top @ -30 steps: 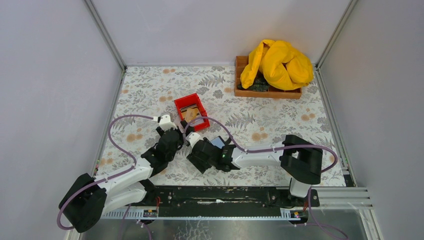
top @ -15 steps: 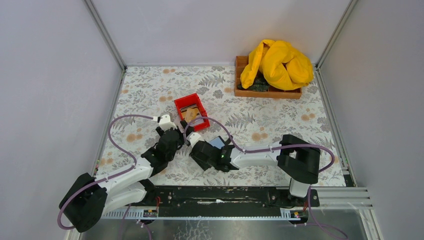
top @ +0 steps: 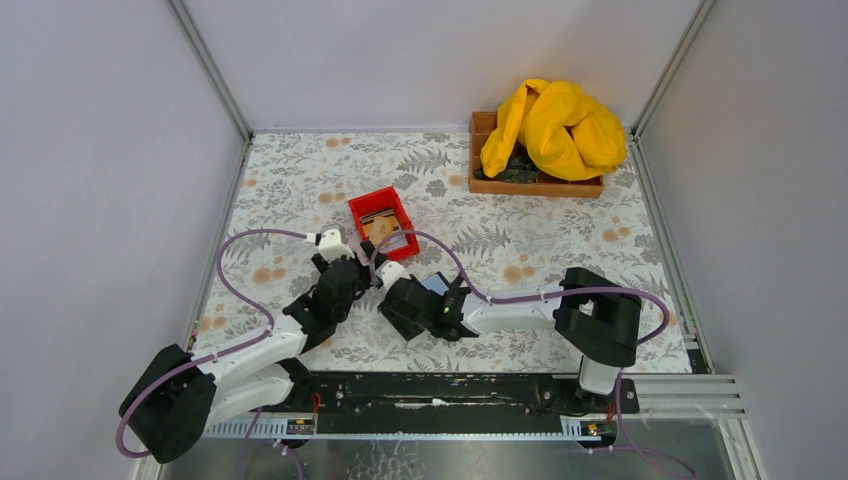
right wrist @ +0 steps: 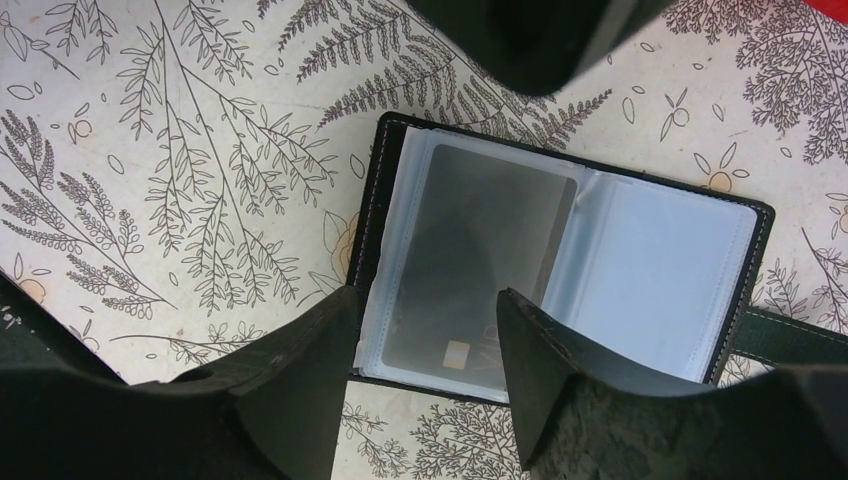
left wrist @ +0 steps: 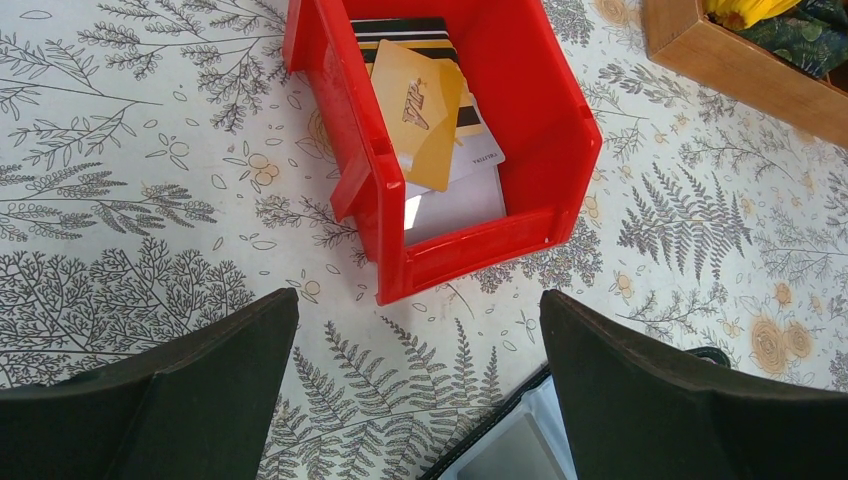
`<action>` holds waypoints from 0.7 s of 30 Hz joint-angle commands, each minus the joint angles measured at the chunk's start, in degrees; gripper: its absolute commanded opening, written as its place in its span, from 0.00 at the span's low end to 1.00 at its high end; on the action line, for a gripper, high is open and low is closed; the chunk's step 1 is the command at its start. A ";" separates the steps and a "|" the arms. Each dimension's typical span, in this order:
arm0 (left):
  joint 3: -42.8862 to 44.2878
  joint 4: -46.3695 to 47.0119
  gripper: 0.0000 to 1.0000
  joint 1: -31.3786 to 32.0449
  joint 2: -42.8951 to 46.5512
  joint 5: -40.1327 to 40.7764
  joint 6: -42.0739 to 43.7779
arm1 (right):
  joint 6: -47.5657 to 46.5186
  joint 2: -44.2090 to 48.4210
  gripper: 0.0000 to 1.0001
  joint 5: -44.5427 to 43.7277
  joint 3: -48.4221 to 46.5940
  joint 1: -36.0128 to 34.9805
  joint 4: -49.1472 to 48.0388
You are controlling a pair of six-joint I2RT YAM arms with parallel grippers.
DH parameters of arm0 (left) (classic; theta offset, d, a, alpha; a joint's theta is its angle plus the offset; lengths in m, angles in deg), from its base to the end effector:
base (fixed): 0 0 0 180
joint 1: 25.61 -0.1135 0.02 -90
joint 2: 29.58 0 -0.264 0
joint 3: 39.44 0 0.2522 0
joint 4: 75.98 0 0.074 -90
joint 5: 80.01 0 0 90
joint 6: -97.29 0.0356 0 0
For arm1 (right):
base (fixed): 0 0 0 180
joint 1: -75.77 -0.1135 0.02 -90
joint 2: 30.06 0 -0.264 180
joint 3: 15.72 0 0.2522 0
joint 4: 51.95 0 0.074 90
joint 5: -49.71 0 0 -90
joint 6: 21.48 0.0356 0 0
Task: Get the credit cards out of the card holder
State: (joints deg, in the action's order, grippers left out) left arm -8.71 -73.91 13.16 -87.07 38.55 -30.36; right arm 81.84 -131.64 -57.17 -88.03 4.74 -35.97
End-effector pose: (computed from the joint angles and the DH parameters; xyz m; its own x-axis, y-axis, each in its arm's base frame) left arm 0.1658 -0.1113 0.1786 -0.3869 -0.3773 -0.8414 -0.0316 0.9173 -0.3969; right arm 0.1298 0.3457 0.1721 -0.4178 -0.5373 -0.7326 -0.7627 0.6456 -0.0385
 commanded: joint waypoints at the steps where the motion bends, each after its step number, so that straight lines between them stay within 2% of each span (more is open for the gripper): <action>1: 1.44 2.28 0.98 0.08 0.00 -0.34 -0.06 | 0.40 -0.45 0.61 0.20 0.20 0.98 -1.55; 21: 1.46 2.36 0.98 -0.05 -0.32 -0.52 -0.14 | 0.98 -2.73 0.54 1.94 1.40 3.12 -1.80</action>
State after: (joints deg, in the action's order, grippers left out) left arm -8.71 -74.21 12.59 -87.79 39.21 -30.33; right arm 81.82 -132.84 -55.62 -87.55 5.97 -38.27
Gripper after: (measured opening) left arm 0.982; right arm 0.555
